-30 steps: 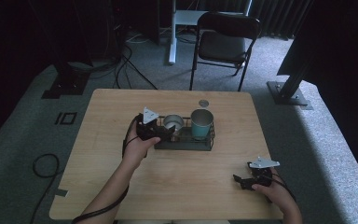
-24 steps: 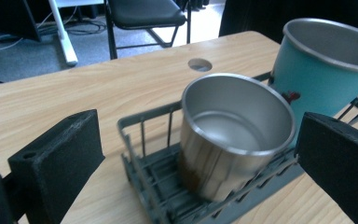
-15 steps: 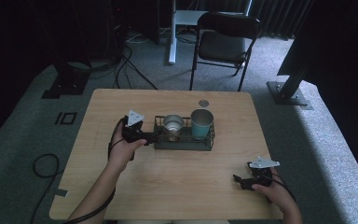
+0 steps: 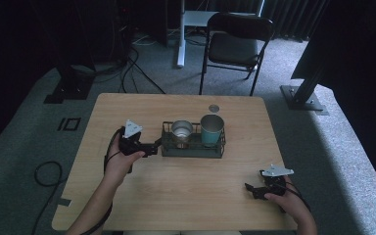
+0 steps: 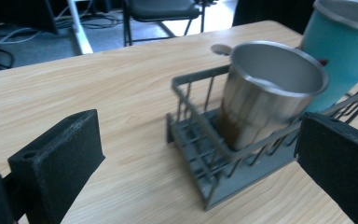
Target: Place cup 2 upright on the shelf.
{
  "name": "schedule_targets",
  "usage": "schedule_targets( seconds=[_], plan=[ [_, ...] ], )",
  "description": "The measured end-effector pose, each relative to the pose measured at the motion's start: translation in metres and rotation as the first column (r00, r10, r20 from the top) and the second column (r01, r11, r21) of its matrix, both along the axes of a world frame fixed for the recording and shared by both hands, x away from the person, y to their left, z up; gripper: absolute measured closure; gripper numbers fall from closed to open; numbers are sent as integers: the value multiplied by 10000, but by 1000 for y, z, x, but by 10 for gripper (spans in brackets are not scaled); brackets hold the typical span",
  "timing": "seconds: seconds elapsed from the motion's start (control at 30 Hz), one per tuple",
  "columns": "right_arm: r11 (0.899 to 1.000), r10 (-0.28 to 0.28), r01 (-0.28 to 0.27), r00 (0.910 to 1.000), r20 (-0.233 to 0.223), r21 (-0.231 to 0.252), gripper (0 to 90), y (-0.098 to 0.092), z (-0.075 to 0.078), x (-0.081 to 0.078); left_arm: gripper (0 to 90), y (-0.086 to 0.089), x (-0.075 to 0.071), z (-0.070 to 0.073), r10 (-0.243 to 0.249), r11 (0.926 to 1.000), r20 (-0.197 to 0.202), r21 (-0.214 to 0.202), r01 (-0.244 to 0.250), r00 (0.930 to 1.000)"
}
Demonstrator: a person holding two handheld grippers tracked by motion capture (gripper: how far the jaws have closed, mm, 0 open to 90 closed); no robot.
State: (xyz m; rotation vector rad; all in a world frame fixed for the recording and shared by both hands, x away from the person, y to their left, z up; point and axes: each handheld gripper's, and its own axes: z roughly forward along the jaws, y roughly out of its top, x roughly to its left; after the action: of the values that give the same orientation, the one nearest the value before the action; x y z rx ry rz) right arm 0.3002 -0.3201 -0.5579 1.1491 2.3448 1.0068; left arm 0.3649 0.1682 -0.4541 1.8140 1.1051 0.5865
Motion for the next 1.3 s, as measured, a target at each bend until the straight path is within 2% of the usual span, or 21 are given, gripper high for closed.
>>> schedule_targets(
  seconds=[0.17, 0.6, 0.67, 0.97, 1.3],
  plan=[
    [10000, 1, -1, 10000, 2, -2, 114, 0, 0, 0, 16, 11, -4, -5, 185, 9997, -117, -128, -186, 9998],
    [10000, 1, -1, 10000, 0, -1, 114, 0, 0, 0, 16, 36, -17, -21, 544, 9985, -381, -81, -547, 9978],
    [10000, -1, 1, 10000, -1, 0, 114, 0, 0, 0, 16, 42, -21, -27, 623, 9981, -493, 16, -623, 9968],
    [10000, 0, 0, 10000, 0, 1, 114, 0, 0, 0, 16, 59, -32, -42, 900, 9957, -757, -137, -913, 9931],
    [10000, -6, 6, 10000, -2, 6, 114, 0, 0, 0, 16, 71, -44, -57, 913, 9956, -986, -140, -931, 9909]
  ],
)
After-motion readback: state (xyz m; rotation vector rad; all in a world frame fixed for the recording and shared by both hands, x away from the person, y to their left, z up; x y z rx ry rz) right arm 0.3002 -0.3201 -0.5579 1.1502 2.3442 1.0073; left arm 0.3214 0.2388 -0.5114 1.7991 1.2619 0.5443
